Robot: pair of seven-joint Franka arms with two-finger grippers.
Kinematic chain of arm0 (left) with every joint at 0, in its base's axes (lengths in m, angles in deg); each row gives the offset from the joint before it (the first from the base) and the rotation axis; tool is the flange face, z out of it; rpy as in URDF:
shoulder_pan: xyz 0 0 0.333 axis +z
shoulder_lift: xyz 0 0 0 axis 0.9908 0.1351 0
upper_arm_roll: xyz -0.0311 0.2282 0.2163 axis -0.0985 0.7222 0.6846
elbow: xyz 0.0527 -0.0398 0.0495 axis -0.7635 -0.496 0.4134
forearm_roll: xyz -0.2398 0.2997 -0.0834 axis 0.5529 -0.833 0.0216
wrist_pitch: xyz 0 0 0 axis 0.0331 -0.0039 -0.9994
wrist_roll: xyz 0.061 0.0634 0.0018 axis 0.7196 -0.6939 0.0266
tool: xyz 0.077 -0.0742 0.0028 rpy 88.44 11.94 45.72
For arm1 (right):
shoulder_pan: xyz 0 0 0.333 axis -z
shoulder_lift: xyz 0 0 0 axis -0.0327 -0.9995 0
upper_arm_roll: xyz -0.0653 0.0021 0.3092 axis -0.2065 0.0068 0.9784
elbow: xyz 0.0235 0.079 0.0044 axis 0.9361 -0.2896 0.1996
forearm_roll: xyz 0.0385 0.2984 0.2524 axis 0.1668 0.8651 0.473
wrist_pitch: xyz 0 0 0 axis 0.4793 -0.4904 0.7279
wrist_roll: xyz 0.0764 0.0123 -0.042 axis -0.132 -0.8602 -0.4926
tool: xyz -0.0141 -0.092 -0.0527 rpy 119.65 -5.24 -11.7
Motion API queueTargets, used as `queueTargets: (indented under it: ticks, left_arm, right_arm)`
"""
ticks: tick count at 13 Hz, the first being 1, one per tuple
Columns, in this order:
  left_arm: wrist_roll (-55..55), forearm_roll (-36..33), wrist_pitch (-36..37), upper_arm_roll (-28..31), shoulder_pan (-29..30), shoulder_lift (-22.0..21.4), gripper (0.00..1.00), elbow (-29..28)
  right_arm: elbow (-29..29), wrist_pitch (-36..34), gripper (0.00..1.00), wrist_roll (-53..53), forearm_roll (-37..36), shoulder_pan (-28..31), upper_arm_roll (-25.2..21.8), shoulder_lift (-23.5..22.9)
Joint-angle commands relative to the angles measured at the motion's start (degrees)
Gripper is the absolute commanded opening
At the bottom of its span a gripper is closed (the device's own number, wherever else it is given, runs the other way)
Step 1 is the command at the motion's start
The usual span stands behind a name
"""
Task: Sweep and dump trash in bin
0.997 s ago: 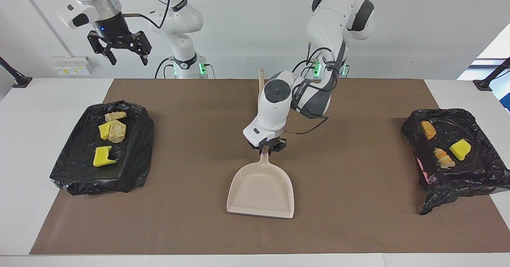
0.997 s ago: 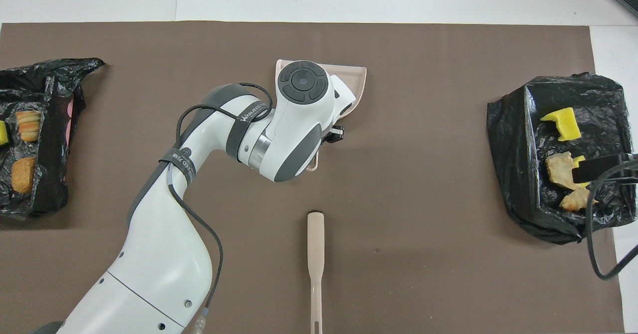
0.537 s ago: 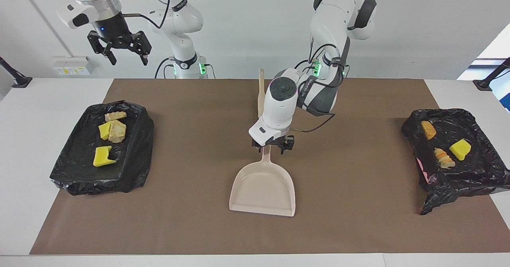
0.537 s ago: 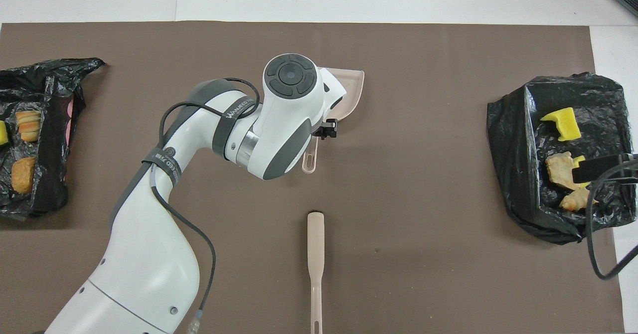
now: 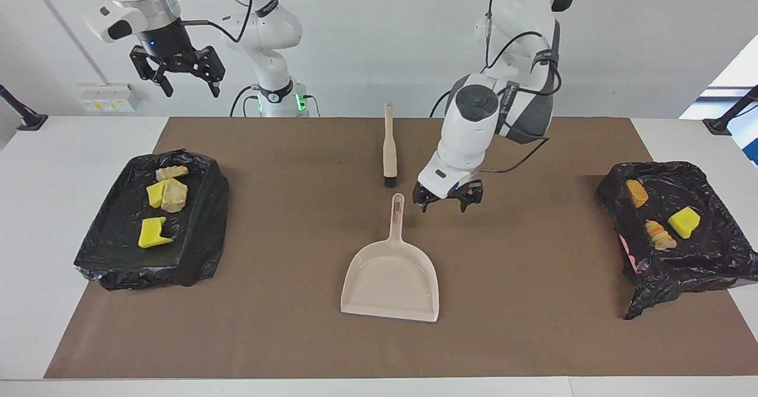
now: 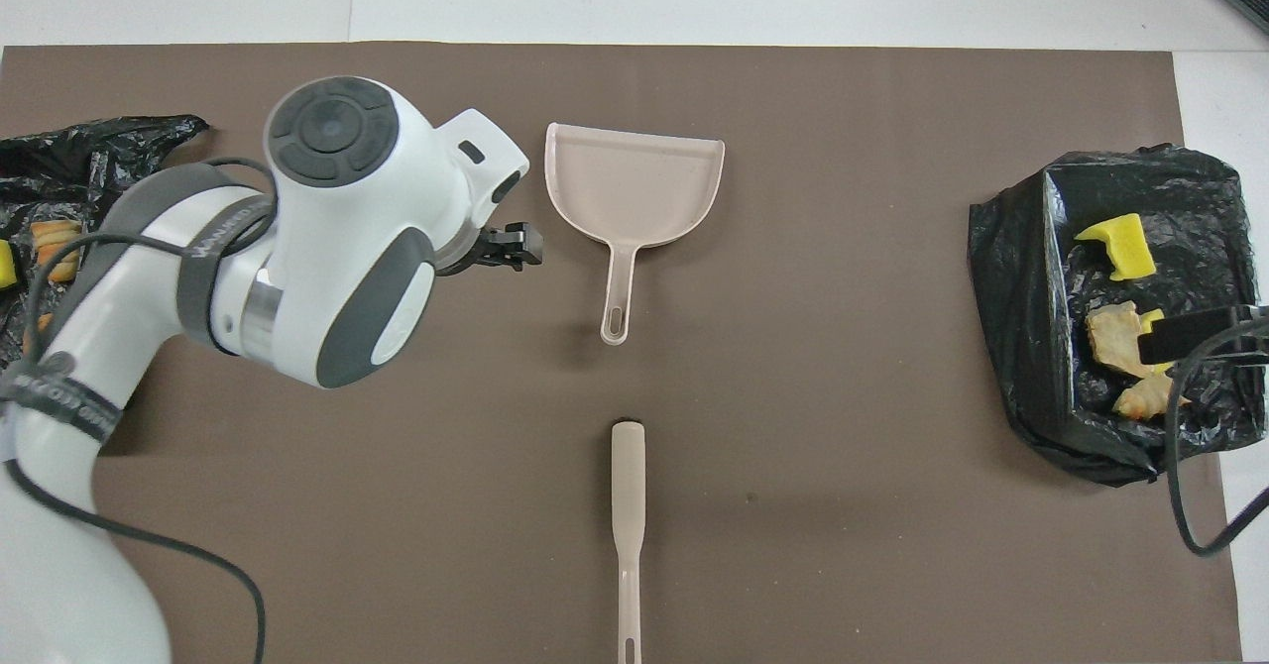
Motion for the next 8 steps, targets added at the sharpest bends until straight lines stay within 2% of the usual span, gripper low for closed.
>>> queueTargets:
  ticks: [1, 4, 8]
  left_arm:
    - [8.36, 0.62, 3.81, -0.3, 4.94, -8.04, 1.0, -4.18]
    - [16.99, 0.62, 10.05, -0.21, 10.56, -11.49, 1.0, -2.78]
    - [25.78, 0.45, 20.59, 0.76, 14.53, -12.81, 1.0, 5.55]
  right_arm:
    - [-1.0, 0.03, 1.0, -1.53, 0.42, 0.37, 0.07, 1.01]
    - [-1.0, 0.03, 1.0, -1.53, 0.42, 0.46, -0.02, 1.01]
    - [-1.0, 0.03, 1.0, -1.53, 0.42, 0.37, -0.02, 1.01]
